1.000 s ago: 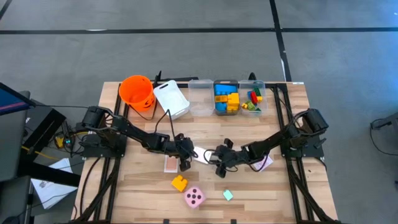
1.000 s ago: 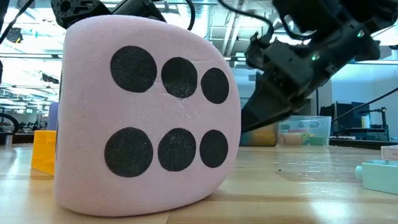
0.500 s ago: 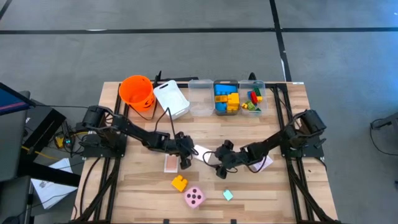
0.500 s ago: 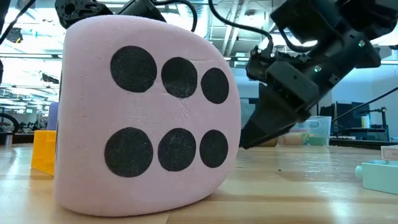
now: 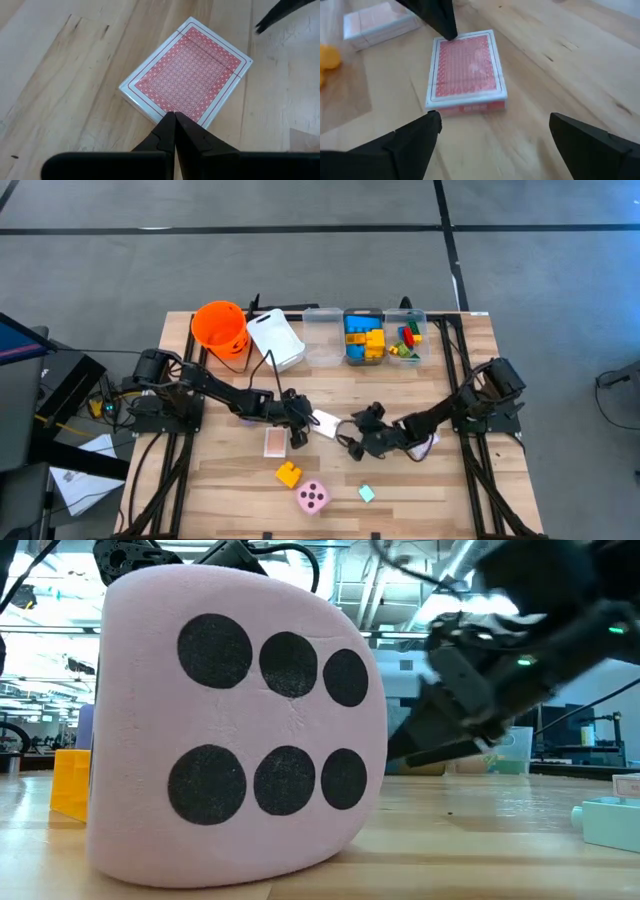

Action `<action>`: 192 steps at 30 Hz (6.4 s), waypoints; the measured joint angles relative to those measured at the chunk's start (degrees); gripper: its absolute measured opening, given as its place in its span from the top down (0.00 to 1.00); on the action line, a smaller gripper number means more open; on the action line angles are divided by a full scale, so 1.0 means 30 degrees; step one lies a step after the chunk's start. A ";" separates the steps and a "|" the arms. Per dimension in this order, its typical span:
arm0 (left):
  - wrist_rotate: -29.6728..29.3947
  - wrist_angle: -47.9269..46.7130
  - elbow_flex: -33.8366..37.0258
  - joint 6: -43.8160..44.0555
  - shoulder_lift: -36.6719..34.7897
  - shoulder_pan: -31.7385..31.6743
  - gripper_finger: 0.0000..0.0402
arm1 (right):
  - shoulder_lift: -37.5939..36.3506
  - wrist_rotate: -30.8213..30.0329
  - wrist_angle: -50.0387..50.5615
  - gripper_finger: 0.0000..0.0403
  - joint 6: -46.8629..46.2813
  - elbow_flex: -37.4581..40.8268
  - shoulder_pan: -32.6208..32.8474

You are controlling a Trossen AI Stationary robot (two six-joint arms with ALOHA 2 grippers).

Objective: Pick & Place Toys
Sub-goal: Put the red deck of cards into the left transparent bin

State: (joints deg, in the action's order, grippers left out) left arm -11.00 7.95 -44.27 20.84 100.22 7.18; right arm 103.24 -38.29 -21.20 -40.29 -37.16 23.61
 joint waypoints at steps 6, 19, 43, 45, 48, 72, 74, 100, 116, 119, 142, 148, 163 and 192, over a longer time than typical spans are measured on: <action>0.0017 0.0005 0.0000 0.0000 0.0000 -0.0031 1.00 | 0.0209 -0.3481 -0.6438 0.08 0.0768 0.2640 0.2108; 0.0061 0.0566 0.0015 0.0153 0.0007 -0.0066 1.00 | 0.6016 -0.2771 -1.7383 0.08 0.3221 0.2882 0.1504; 0.0036 0.0486 0.0015 0.0146 0.0007 -0.0066 1.00 | 0.5938 -0.1521 -0.8593 0.08 0.5356 -0.1071 -0.0285; 0.0044 0.0486 0.0015 0.0146 0.0007 -0.0066 1.00 | 0.5938 -0.1410 -0.8427 0.08 0.5142 -0.1180 -0.0488; 0.0044 0.0486 0.0015 0.0146 0.0007 -0.0066 1.00 | 0.5938 -0.1338 -0.8359 0.08 0.5005 -0.1206 -0.0616; 0.0168 -0.1071 0.0007 -0.0843 -0.5675 -0.0066 1.00 | 0.3527 -0.2467 -0.7452 0.26 0.4447 -0.1142 -0.0696; -0.0170 -0.1905 0.0007 -0.0939 -0.7702 -0.0059 1.00 | 0.2706 -0.3322 -0.6836 0.26 0.4509 -0.1118 -0.0844; -0.3759 -0.3825 0.0007 -0.3162 -1.3294 0.1129 1.00 | -0.1202 0.5349 -0.4517 0.09 0.7584 -0.4134 -1.2291; -0.3752 -0.4419 0.0015 -0.2725 -1.3282 0.1151 1.00 | -0.1428 0.6297 -0.1980 0.22 0.8948 -0.5096 -0.9596; -0.3752 -0.4542 0.0015 -0.2725 -1.3282 0.1151 1.00 | -0.1435 0.6322 -0.1458 0.22 0.9081 -0.5096 -0.7234; 0.0168 -0.3387 0.0007 -0.2696 -1.2263 0.1555 0.89 | -0.1421 -0.6401 0.1662 0.22 0.3840 -0.5096 0.5759; 0.0270 -0.0464 0.0007 -0.2799 -0.9643 0.2456 0.70 | -0.1421 -0.4634 0.1454 0.22 0.2772 -0.5094 0.5685; 0.0182 0.3146 0.0008 -0.2849 -0.6557 0.2586 0.30 | -0.2703 0.2848 1.7320 0.22 0.8337 -0.9146 0.5282; 0.0197 0.3023 0.0011 -0.2799 -0.6564 0.2637 0.28 | -0.1519 1.1174 3.0420 0.22 0.5291 -0.7674 0.4339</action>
State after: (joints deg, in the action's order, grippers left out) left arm -10.41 17.02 -44.24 12.44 80.53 15.09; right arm 98.69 -4.77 70.06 -24.42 -60.18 36.63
